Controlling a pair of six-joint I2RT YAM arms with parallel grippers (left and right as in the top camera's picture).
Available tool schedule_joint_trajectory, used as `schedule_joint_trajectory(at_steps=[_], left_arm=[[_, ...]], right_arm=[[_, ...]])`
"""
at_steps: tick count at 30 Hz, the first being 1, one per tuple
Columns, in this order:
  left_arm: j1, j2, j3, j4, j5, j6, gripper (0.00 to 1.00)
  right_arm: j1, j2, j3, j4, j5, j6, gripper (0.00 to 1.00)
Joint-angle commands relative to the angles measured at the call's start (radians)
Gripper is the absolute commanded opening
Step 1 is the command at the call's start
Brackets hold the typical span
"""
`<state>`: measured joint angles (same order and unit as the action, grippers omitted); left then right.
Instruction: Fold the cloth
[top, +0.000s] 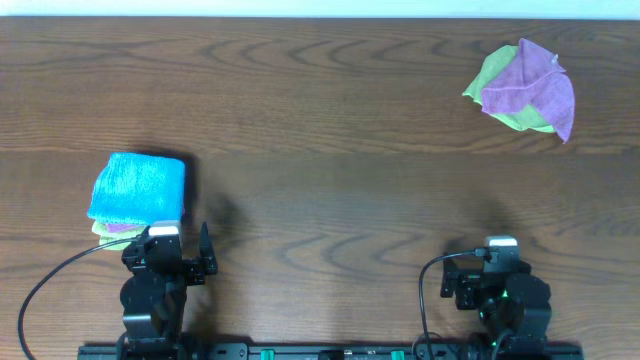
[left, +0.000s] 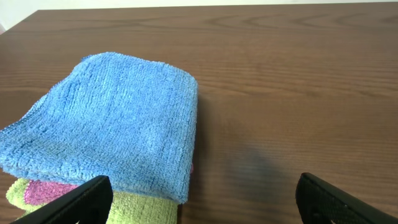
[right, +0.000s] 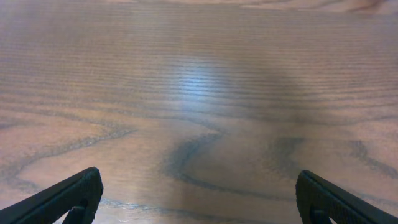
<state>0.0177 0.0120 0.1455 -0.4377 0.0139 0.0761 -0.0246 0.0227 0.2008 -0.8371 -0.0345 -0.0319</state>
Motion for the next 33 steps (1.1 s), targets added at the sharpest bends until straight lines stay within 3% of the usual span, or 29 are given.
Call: schedule_joint_trajectory(at_steps=[1,33], left_arm=[[-0.003,-0.008,-0.019,-0.001,-0.021,0.006,0.95],[-0.003,-0.008,-0.019,-0.001,-0.021,0.006,0.95]], right_arm=[[0.017,-0.018,-0.014,-0.003,-0.019,-0.064,0.99],[0.032,-0.017,-0.014,0.000,-0.015,-0.063,0.99]])
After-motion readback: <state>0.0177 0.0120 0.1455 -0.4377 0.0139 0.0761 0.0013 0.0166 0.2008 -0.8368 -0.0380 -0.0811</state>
